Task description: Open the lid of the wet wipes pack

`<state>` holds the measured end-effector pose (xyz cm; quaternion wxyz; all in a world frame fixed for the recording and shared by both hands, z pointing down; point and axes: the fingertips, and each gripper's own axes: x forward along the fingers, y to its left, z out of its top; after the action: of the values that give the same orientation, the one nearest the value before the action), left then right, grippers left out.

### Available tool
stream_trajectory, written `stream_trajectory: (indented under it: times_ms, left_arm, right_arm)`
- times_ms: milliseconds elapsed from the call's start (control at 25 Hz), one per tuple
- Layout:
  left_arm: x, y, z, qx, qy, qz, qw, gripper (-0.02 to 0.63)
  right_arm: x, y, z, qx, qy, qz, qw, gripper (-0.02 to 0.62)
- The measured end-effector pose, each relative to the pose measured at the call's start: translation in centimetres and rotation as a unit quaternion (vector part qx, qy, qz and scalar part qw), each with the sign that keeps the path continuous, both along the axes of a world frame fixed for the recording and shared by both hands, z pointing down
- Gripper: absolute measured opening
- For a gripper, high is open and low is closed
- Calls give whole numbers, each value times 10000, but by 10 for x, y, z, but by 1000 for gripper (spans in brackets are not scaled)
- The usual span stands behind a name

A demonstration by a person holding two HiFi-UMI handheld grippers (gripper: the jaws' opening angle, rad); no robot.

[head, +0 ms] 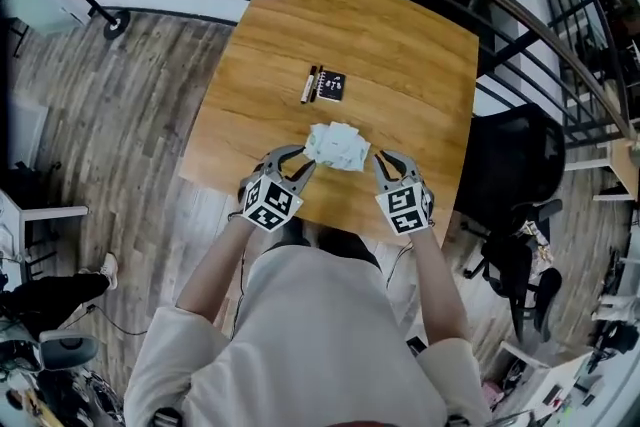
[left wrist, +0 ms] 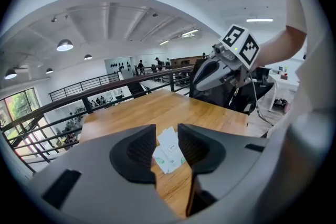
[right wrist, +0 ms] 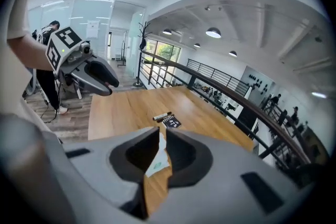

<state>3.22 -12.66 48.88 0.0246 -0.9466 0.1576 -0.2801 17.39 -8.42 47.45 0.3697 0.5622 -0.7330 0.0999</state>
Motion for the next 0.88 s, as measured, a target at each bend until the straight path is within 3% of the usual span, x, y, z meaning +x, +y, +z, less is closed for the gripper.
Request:
stream_trajectory:
  times_ms: [400,640,880]
  left_arm:
    - [-3,10,-41,-273,205,-283,9990,60]
    - [0,17,-70,-169,403,-513,9977,23]
    - [-5,27,-112,-177,872,-865,9923,2]
  right_arm:
    - [5,33,-41,371,-749,355,9959,15]
    - [12,46,-67,670,-916,241,9932,6]
    - [17,56,-98,932,-1033,79,9902,5]
